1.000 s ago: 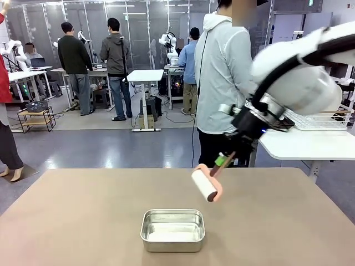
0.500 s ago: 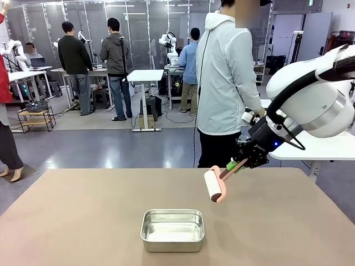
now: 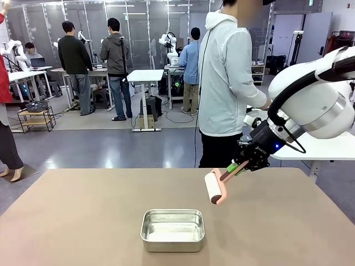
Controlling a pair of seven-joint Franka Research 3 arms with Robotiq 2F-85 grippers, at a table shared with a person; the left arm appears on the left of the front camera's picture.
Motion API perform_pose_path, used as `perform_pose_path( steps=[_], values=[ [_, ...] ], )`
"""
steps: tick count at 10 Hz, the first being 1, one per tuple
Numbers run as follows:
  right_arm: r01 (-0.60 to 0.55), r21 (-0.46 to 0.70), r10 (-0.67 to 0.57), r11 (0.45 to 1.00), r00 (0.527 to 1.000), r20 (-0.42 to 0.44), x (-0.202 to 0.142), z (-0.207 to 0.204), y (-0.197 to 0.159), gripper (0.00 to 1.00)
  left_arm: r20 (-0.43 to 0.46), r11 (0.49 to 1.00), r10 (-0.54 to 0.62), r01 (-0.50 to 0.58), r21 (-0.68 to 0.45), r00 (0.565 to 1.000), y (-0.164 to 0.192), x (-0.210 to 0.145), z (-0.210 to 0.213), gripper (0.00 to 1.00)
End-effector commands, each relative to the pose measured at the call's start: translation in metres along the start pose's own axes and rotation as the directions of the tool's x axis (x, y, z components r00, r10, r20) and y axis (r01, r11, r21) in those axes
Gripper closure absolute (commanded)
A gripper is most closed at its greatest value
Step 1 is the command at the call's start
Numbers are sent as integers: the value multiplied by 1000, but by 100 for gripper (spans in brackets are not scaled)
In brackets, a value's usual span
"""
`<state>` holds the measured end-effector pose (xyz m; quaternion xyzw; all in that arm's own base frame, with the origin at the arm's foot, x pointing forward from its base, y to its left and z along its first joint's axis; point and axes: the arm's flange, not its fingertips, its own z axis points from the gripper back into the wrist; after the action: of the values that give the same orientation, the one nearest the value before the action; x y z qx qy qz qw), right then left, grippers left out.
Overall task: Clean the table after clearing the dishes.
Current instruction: When the right (or left) Handle tray is removed, use the right hand (or left hand) to clean the right (or left) side of the table with the Lint Roller.
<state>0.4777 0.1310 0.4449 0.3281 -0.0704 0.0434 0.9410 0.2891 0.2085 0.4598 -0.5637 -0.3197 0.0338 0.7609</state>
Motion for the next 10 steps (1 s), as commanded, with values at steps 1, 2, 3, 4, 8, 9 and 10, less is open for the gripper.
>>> perform_pose_path(
  steps=[1, 2, 3, 4, 8, 9, 10],
  values=[
    [127, 73, -125, 989, 992, -32, 18, -17, -25, 80, 6, 1000, 7, -6, -11, 1000, -2, 0, 2, 0],
    [147, 95, -145, 985, 989, -32, 20, -22, -32, 80, 6, 1000, 7, -6, -11, 1000, -2, 0, 2, 0],
    [151, 114, -150, 982, 988, -23, 21, -27, -39, 80, 6, 1000, 7, -6, -11, 1000, -2, 0, 2, 0],
    [150, 135, -150, 979, 989, -11, 23, -34, -45, 80, 6, 1000, 7, -6, -11, 1000, -2, 0, 2, 0],
    [147, 162, -142, 976, 989, -40, 23, -62, -67, 80, 6, 1000, 7, -6, -11, 1000, -2, 0, 2, 0],
    [144, 175, -139, 974, 989, -41, 23, -67, -73, 80, 6, 1000, 7, -6, -11, 1000, -2, 0, 2, 0],
    [137, 205, -133, 969, 990, -37, 23, -70, -77, 80, 6, 1000, 7, -6, -11, 1000, -2, 0, 2, 0]
  ],
)
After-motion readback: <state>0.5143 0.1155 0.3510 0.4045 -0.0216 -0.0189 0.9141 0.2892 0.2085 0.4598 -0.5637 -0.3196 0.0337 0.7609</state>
